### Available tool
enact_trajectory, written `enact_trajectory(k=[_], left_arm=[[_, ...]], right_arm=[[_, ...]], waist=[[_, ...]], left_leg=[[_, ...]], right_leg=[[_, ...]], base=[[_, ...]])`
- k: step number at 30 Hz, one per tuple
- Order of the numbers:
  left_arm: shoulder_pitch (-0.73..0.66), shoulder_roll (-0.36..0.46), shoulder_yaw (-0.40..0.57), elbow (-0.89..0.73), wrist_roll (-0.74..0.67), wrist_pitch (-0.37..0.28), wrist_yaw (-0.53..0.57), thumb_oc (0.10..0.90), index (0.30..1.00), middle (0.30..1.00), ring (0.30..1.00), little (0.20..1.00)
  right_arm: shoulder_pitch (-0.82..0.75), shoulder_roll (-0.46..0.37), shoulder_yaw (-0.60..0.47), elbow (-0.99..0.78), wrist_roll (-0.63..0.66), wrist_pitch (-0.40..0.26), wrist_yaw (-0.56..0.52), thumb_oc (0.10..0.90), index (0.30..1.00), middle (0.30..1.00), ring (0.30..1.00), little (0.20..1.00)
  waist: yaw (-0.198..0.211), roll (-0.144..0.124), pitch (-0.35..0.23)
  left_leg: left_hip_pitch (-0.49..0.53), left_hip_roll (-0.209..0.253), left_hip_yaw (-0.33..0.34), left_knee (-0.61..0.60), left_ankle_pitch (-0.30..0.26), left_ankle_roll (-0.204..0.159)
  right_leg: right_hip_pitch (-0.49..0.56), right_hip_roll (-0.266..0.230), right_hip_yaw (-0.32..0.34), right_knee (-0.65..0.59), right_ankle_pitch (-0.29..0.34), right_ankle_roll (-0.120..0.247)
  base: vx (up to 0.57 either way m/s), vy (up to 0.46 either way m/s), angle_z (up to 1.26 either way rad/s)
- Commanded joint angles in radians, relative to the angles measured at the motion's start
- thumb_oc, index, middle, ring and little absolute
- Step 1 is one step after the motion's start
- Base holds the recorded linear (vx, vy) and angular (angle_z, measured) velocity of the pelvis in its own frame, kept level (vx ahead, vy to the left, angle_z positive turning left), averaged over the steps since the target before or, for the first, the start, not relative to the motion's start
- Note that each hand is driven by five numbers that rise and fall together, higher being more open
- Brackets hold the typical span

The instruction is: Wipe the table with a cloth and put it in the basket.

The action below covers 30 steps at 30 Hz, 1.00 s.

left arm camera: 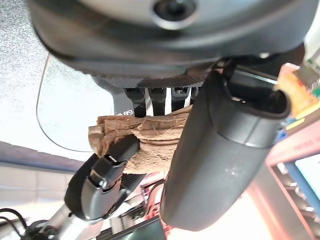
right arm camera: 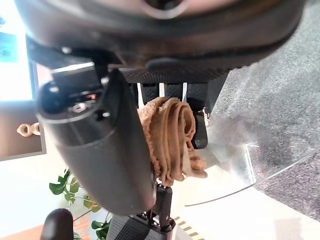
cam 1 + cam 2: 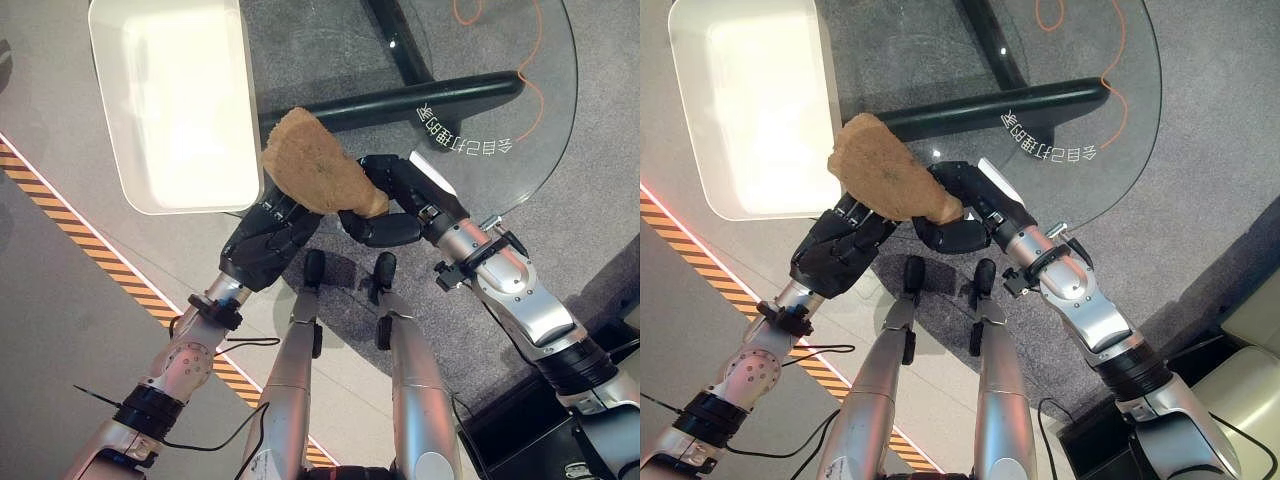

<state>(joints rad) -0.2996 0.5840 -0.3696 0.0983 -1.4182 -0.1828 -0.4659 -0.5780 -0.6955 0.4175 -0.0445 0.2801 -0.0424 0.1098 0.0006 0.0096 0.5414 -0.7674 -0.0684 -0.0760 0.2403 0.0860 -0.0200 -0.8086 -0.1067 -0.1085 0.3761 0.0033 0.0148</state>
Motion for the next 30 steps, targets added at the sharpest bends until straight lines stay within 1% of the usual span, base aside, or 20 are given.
enact_trajectory(k=[1, 2, 3, 4, 5, 7, 10, 12, 13, 14, 17, 19, 20, 21, 23, 25, 27, 30], left_arm=[[-0.046, -0.075, 0.045, -0.284, -0.068, -0.084, 0.010, 0.800, 0.900, 0.900, 0.900, 0.900], [-0.046, -0.075, 0.045, -0.284, -0.068, -0.084, 0.010, 0.800, 0.900, 0.900, 0.900, 0.900], [-0.045, -0.085, 0.045, -0.300, -0.071, -0.098, 0.065, 0.800, 0.900, 0.900, 0.900, 0.900], [-0.043, -0.087, 0.046, -0.306, -0.070, -0.100, 0.075, 0.800, 0.900, 0.900, 0.900, 0.900], [-0.035, -0.097, 0.047, -0.320, -0.070, -0.116, 0.109, 0.800, 0.900, 0.900, 0.900, 0.900], [-0.019, -0.117, 0.056, -0.344, -0.085, -0.128, 0.141, 0.800, 0.900, 0.900, 0.900, 0.900], [-0.009, -0.143, 0.065, -0.367, -0.095, -0.129, 0.177, 0.800, 0.900, 0.900, 0.900, 0.900], [-0.007, -0.152, 0.061, -0.376, -0.078, -0.154, 0.225, 0.800, 0.900, 0.900, 0.900, 0.900], [-0.007, -0.153, 0.061, -0.378, -0.077, -0.155, 0.232, 0.800, 0.900, 0.900, 0.900, 0.900], [-0.005, -0.156, 0.063, -0.386, -0.079, -0.176, 0.263, 0.800, 0.900, 0.900, 0.900, 0.900], [-0.008, -0.166, 0.063, -0.392, -0.065, -0.181, 0.302, 0.800, 0.900, 0.900, 0.900, 0.900], [-0.010, -0.169, 0.058, -0.406, -0.037, -0.169, 0.318, 0.800, 0.900, 0.900, 0.900, 0.900], [-0.010, -0.166, 0.056, -0.405, -0.025, -0.166, 0.319, 0.589, 0.719, 0.719, 0.719, 0.689], [-0.011, -0.163, 0.053, -0.402, 0.002, -0.161, 0.319, 0.100, 0.300, 0.300, 0.300, 0.200], [-0.012, -0.157, 0.044, -0.400, 0.032, -0.153, 0.325, 0.100, 0.300, 0.300, 0.300, 0.200], [-0.013, -0.151, 0.034, -0.394, 0.070, -0.131, 0.341, 0.100, 0.300, 0.300, 0.300, 0.200], [-0.013, -0.146, 0.028, -0.388, 0.077, -0.114, 0.342, 0.100, 0.300, 0.300, 0.300, 0.200], [-0.015, -0.138, 0.018, -0.373, 0.080, -0.107, 0.346, 0.100, 0.300, 0.300, 0.300, 0.200]], right_arm=[[-0.029, 0.012, 0.097, -0.108, -0.082, -0.030, 0.099, 0.100, 0.300, 0.300, 0.300, 0.200], [-0.029, 0.012, 0.097, -0.108, -0.082, -0.030, 0.099, 0.100, 0.300, 0.300, 0.300, 0.200], [-0.032, 0.015, 0.102, -0.105, -0.120, -0.019, 0.114, 0.100, 0.300, 0.300, 0.300, 0.200], [-0.031, 0.016, 0.103, -0.107, -0.127, -0.016, 0.116, 0.100, 0.300, 0.300, 0.300, 0.200], [-0.031, 0.014, 0.109, -0.114, -0.154, -0.003, 0.123, 0.100, 0.300, 0.300, 0.300, 0.200], [-0.030, 0.011, 0.119, -0.120, -0.187, 0.013, 0.129, 0.100, 0.300, 0.300, 0.300, 0.200], [-0.034, 0.016, 0.127, -0.116, -0.217, 0.028, 0.141, 0.100, 0.300, 0.300, 0.300, 0.200], [-0.039, 0.017, 0.135, -0.114, -0.223, 0.030, 0.160, 0.100, 0.300, 0.300, 0.300, 0.200], [-0.039, 0.018, 0.136, -0.115, -0.225, 0.031, 0.164, 0.100, 0.300, 0.300, 0.300, 0.200], [-0.039, 0.021, 0.141, -0.117, -0.238, 0.032, 0.179, 0.100, 0.300, 0.300, 0.300, 0.200], [-0.049, 0.027, 0.156, -0.120, -0.261, 0.051, 0.192, 0.100, 0.300, 0.300, 0.300, 0.200], [-0.051, 0.027, 0.159, -0.119, -0.246, 0.050, 0.185, 0.100, 0.300, 0.300, 0.300, 0.200], [-0.052, 0.026, 0.160, -0.120, -0.245, 0.051, 0.180, 0.100, 0.300, 0.300, 0.300, 0.200], [-0.055, 0.024, 0.160, -0.114, -0.240, 0.044, 0.174, 0.100, 0.300, 0.300, 0.300, 0.200], [-0.056, 0.021, 0.161, -0.114, -0.239, 0.040, 0.167, 0.100, 0.300, 0.300, 0.300, 0.200], [-0.056, 0.018, 0.158, -0.110, -0.231, 0.026, 0.160, 0.100, 0.300, 0.300, 0.300, 0.200], [-0.057, 0.017, 0.159, -0.113, -0.225, 0.024, 0.147, 0.100, 0.300, 0.300, 0.300, 0.200], [-0.055, 0.018, 0.150, -0.115, -0.206, 0.011, 0.116, 0.100, 0.300, 0.300, 0.300, 0.200]], waist=[[0.009, 0.036, -0.021], [0.009, 0.037, -0.021], [0.012, 0.035, -0.021], [0.013, 0.035, -0.021], [0.015, 0.034, -0.021], [0.021, 0.033, -0.021], [0.027, 0.031, -0.021], [0.030, 0.032, -0.021], [0.030, 0.032, -0.021], [0.033, 0.033, -0.021], [0.037, 0.031, -0.021], [0.039, 0.030, -0.021], [0.040, 0.030, -0.021], [0.040, 0.031, -0.021], [0.040, 0.032, -0.021], [0.038, 0.033, -0.021], [0.037, 0.034, -0.021], [0.033, 0.037, -0.021]], left_leg=[[0.000, 0.004, 0.077, 0.010, 0.009, 0.063], [0.000, 0.004, 0.077, 0.010, 0.009, 0.063], [-0.002, 0.000, 0.072, 0.009, 0.011, 0.063], [-0.002, -0.001, 0.071, 0.009, 0.012, 0.064], [-0.001, -0.003, 0.069, 0.006, 0.015, 0.065], [0.000, -0.006, 0.065, 0.003, 0.018, 0.066], [0.000, -0.010, 0.060, 0.001, 0.020, 0.067], [-0.003, -0.013, 0.056, 0.000, 0.021, 0.068], [-0.003, -0.013, 0.055, 0.000, 0.022, 0.069], [-0.004, -0.015, 0.053, -0.001, 0.023, 0.069], [-0.005, -0.017, 0.051, 0.002, 0.024, 0.070], [-0.006, -0.019, 0.050, 0.001, 0.025, 0.071], [-0.006, -0.019, 0.049, 0.001, 0.025, 0.070], [-0.006, -0.020, 0.048, 0.001, 0.025, 0.071], [-0.008, -0.021, 0.048, 0.002, 0.027, 0.071], [-0.007, -0.020, 0.050, 0.003, 0.026, 0.071], [-0.007, -0.019, 0.052, 0.004, 0.026, 0.071], [-0.008, -0.018, 0.056, 0.006, 0.024, 0.072]], right_leg=[[0.046, 0.004, 0.053, -0.155, 0.124, 0.033], [0.046, 0.004, 0.053, -0.155, 0.124, 0.033], [0.047, 0.003, 0.050, -0.158, 0.126, 0.033], [0.047, 0.003, 0.050, -0.158, 0.126, 0.033], [0.049, 0.004, 0.048, -0.160, 0.127, 0.033], [0.052, 0.005, 0.045, -0.162, 0.127, 0.032], [0.055, 0.004, 0.039, -0.166, 0.125, 0.032], [0.052, 0.004, 0.038, -0.166, 0.125, 0.031], [0.051, 0.004, 0.037, -0.165, 0.125, 0.031], [0.051, 0.005, 0.036, -0.165, 0.125, 0.031], [0.051, 0.004, 0.033, -0.164, 0.123, 0.031], [0.052, 0.003, 0.030, -0.165, 0.124, 0.032], [0.052, 0.003, 0.029, -0.166, 0.125, 0.032], [0.051, 0.003, 0.029, -0.166, 0.125, 0.032], [0.050, 0.004, 0.029, -0.165, 0.127, 0.032], [0.051, 0.004, 0.031, -0.165, 0.128, 0.033], [0.049, 0.003, 0.032, -0.164, 0.128, 0.034], [0.045, 0.005, 0.036, -0.160, 0.129, 0.035]], base=[[0.00, 0.000, 0.00], [0.00, 0.000, 0.00], [0.00, 0.000, 0.00], [-0.01, -0.030, 0.05], [0.00, -0.019, 0.04], [0.00, -0.023, 0.05], [0.00, -0.025, 0.04], [0.00, -0.014, 0.05], [0.00, -0.007, 0.05], [0.00, -0.008, 0.04], [0.00, 0.000, 0.00], [0.00, 0.000, 0.00], [0.00, 0.000, 0.00], [0.00, 0.000, 0.00], [0.00, 0.000, 0.00], [0.00, 0.000, 0.00], [0.00, 0.000, 0.00], [0.00, 0.036, 0.00]])
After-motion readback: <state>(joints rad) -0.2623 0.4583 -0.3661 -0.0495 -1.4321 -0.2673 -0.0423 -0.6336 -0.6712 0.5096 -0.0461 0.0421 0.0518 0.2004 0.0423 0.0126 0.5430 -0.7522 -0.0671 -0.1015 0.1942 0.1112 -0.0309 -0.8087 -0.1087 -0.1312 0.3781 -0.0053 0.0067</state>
